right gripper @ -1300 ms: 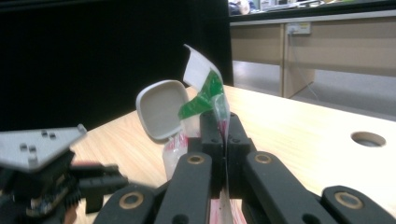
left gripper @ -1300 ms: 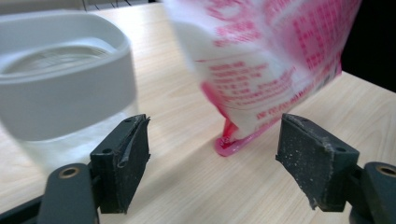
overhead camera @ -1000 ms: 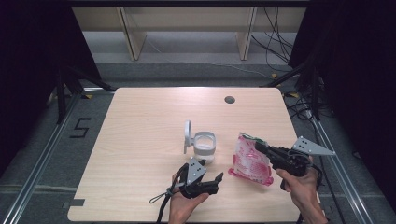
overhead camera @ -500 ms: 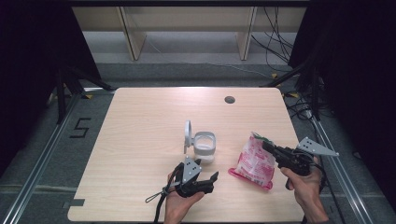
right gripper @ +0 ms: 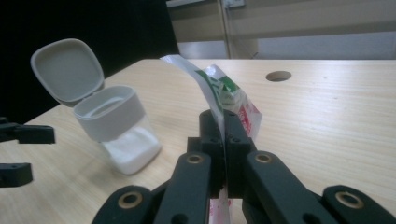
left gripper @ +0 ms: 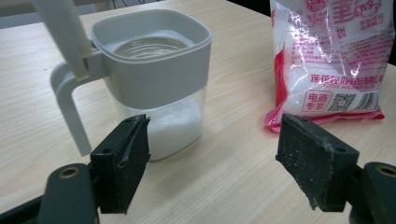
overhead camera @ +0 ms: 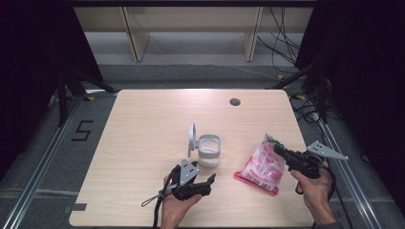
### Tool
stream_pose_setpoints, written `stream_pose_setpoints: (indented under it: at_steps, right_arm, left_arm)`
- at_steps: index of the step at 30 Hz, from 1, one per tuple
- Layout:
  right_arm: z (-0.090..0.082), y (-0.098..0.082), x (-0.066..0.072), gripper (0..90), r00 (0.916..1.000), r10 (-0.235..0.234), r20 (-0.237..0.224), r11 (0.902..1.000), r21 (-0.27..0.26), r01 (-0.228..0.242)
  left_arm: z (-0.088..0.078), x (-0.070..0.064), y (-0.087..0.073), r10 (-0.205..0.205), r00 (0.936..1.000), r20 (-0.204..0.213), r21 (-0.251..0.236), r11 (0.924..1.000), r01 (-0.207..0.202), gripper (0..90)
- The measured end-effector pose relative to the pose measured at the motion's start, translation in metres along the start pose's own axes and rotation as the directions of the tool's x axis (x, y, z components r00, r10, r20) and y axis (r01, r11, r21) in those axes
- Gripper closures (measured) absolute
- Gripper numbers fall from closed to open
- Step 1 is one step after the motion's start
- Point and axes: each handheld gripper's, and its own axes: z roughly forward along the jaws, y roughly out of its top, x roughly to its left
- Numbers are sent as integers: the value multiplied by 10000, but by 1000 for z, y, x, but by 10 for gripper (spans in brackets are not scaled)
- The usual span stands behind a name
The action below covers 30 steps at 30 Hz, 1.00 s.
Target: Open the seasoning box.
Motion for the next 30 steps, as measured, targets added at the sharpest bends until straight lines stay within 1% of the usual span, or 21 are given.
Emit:
stream_pose_setpoints:
  at_steps: [4,5,8,9,10,11,12,14,15,16,17,18,20,21,23,24,25,27,28,29,30]
  right_arm:
    - [0,0,1,897,9998,132,115,9998,116,-134]
    - [1,0,-1,896,9995,-223,241,9997,87,220]
    - [2,0,-4,896,9995,-227,197,9996,178,223]
    - [3,-1,-5,896,9998,-146,163,9999,8,145]
    - [3,-1,-6,896,9992,-217,328,9997,100,214]
    - [4,-2,-7,895,9992,-137,387,9999,107,133]
    - [4,-2,-6,895,9987,158,476,9998,142,-165]
    - [4,-2,-6,895,9986,181,503,9994,290,-196]
    - [4,-2,-7,894,9983,36,584,9997,225,-49]
    - [5,-2,-6,892,9974,376,609,9987,318,-396]
    - [5,-2,-6,892,9974,376,609,9987,318,-396]
    - [6,-3,-10,890,9976,79,684,9996,274,-98]
    - [6,-2,-13,889,9981,-18,618,9994,344,-3]
    - [7,-3,-12,889,9962,145,856,9992,352,-176]
    - [8,-7,-18,886,9949,128,998,9994,302,-159]
    - [9,-8,-20,884,9957,231,893,9992,309,-260]
    - [8,-9,-19,883,9911,705,1127,9964,396,-753]
    - [7,-11,-22,880,9899,873,1119,9949,415,-924]
    - [7,-11,-22,880,9899,873,1119,9949,415,-924]
    - [9,-12,-25,874,9922,670,1048,9975,147,-689]
    - [9,-12,-25,874,9922,670,1048,9975,147,-689]
  left_arm:
    - [-2,5,1,16,10000,-70,38,10000,-16,246]
    - [-4,6,1,72,9998,-171,109,9999,-70,246]
    - [-6,10,2,99,9998,-200,157,9998,-96,245]
    - [-5,11,1,7,9998,-199,119,9999,-5,245]
    - [-6,13,1,15,9995,-300,173,9999,-10,245]
    - [-7,14,2,62,9992,-388,250,9997,-52,245]
    - [-8,17,2,101,9988,-478,347,9994,-84,245]
    - [-8,18,3,151,9987,-484,351,9993,-135,245]
    - [-9,19,3,157,9981,-589,448,9989,-131,245]
    - [-9,20,4,123,9981,-604,430,9990,-98,244]
    - [-10,22,4,126,9979,-629,439,9990,-98,244]
    - [-12,25,5,152,9981,-599,523,9986,-120,244]
    - [-13,26,6,81,9977,-678,541,9985,-44,244]
    - [-13,28,7,62,9977,-680,561,9984,-24,244]
    - [-15,31,8,72,9966,-817,599,9982,-23,247]
    - [-16,32,9,91,9959,-895,637,9980,-34,248]
    - [-15,35,11,109,9954,-952,807,9967,-31,247]
    - [-15,37,13,47,9957,-925,877,9961,34,248]
    - [-15,37,13,47,9957,-925,877,9961,34,248]
    - [-16,39,14,211,9957,-906,989,9950,-120,250]
    - [-16,40,15,55,9956,-932,1003,9949,39,250]
